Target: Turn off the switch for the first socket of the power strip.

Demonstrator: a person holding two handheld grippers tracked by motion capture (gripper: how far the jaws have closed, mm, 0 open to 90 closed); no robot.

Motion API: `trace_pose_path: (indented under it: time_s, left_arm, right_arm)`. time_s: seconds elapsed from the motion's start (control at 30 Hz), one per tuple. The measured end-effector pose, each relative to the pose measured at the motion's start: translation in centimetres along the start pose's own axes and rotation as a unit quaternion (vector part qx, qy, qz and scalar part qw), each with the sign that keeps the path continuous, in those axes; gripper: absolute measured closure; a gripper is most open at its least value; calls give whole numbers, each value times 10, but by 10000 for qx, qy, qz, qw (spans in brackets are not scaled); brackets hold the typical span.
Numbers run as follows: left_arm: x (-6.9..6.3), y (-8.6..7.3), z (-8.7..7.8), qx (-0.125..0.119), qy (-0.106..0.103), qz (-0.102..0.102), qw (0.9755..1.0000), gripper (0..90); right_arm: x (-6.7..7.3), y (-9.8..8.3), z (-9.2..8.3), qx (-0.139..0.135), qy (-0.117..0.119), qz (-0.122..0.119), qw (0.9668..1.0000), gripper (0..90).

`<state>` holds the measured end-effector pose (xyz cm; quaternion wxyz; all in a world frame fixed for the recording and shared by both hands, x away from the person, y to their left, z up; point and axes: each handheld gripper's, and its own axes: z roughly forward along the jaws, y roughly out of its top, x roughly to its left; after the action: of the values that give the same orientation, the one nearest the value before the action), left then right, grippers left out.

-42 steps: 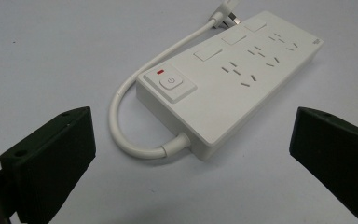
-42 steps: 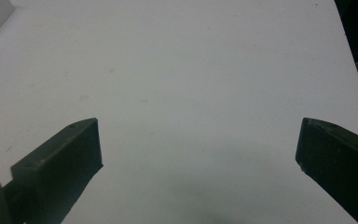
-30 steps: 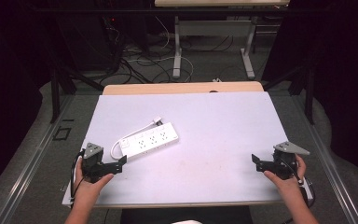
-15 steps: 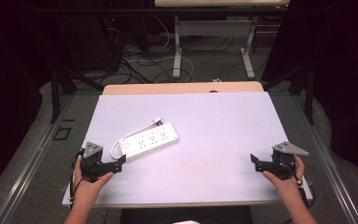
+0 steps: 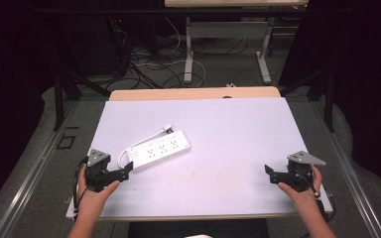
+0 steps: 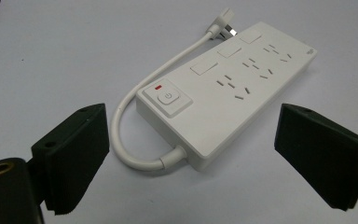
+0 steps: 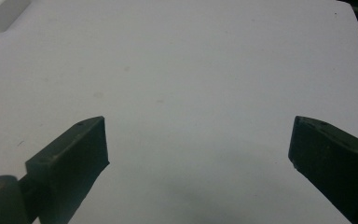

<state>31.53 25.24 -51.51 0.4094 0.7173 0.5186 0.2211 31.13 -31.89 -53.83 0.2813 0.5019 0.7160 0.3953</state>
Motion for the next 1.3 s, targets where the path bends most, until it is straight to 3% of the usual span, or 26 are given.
trace_pose_path:
  time_s: [0.3,0.33,1.0,1.17,1.3]
  left_arm:
    - [0,5,-2,25,-87,-29,10000,168]
    - [1,6,-2,-3,-76,-19,10000,173]
    - [4,12,-6,158,-20,-20,9999,371]
    - [5,15,-6,199,111,-24,9997,365]
    - [7,18,-6,175,97,-80,9998,363]
  right_arm:
    - [1,-1,2,-127,-57,22,9999,44]
    - [0,0,0,-19,-29,6,10000,44]
    - [0,-1,1,11,23,7,10000,52]
    - [0,-2,2,8,-29,-17,10000,53]
    - [0,-2,1,19,-9,20,10000,55]
